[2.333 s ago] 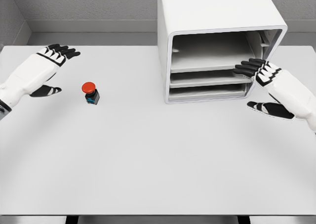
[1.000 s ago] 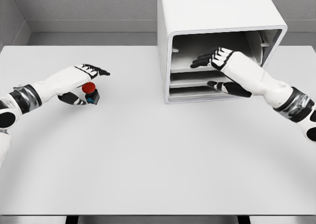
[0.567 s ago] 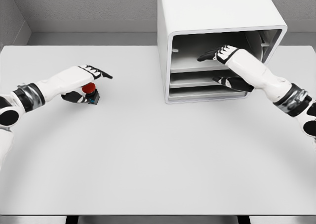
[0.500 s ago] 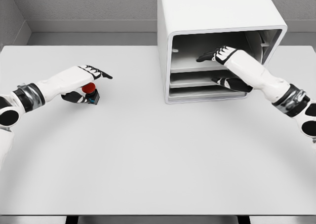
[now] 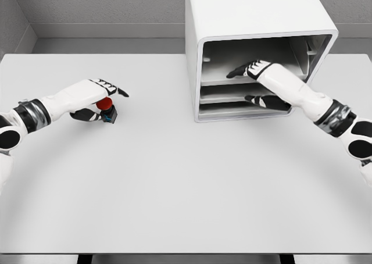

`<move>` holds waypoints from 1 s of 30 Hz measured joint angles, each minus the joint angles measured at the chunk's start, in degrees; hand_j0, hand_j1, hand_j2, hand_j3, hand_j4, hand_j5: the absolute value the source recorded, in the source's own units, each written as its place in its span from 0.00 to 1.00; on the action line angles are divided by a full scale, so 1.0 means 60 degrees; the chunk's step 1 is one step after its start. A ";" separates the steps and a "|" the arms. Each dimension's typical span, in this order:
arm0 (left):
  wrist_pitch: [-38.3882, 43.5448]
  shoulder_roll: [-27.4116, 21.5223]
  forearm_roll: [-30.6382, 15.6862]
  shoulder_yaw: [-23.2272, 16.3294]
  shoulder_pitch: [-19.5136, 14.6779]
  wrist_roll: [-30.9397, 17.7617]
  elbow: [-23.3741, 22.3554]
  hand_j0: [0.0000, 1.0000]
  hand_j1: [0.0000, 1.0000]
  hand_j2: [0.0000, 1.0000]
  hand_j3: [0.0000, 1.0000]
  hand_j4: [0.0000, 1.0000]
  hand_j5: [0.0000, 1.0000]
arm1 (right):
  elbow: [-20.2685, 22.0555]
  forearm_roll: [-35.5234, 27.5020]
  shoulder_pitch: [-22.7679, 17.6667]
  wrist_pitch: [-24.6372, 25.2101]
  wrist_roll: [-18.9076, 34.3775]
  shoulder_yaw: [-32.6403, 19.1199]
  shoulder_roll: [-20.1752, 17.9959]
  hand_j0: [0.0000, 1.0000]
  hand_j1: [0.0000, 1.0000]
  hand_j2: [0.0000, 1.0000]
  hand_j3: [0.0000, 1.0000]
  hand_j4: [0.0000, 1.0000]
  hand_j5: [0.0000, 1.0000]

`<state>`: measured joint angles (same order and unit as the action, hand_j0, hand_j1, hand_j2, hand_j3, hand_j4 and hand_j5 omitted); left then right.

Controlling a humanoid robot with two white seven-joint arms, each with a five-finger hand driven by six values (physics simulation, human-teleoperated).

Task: Slide open multi-storey tabletop storage cabinets and put open load switch and slide close multi-storey tabletop storage cabinets

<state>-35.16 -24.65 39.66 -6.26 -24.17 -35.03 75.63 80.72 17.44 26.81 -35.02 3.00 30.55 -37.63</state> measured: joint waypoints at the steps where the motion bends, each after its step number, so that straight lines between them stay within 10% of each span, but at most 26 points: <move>1: 0.0000 -0.0001 0.0000 0.0000 0.0000 0.0000 -0.0025 0.76 0.76 0.76 0.76 0.76 0.76 | -0.0028 0.0001 0.0000 0.0000 0.0001 0.0013 0.0007 0.76 0.76 0.76 0.76 0.76 0.76; 9: 0.0000 -0.0003 0.0022 -0.0008 0.0000 0.0000 -0.0210 0.76 0.76 0.76 0.76 0.76 0.76 | -0.0085 0.0002 -0.0102 0.0000 -0.0010 0.0148 -0.0022 0.76 0.76 0.76 0.76 0.76 0.76; 19: 0.0006 -0.0003 0.0006 -0.0005 0.0015 0.0000 -0.0300 0.39 0.39 0.39 0.39 0.39 0.39 | 0.0084 0.0001 -0.0249 -0.0001 -0.0031 0.0185 -0.0334 0.77 0.77 0.77 0.77 0.77 0.77; 30: -0.0003 -0.0004 -0.0032 0.0027 -0.0015 0.0000 -0.0066 0.30 0.30 0.30 0.30 0.30 0.30 | 0.1035 -0.0092 -0.0966 0.0000 -0.0080 0.0057 -0.1136 0.77 0.77 0.77 0.77 0.77 0.77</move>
<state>-35.18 -24.67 39.47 -6.10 -24.26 -35.03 75.24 86.93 16.89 21.01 -35.02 2.52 30.89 -44.44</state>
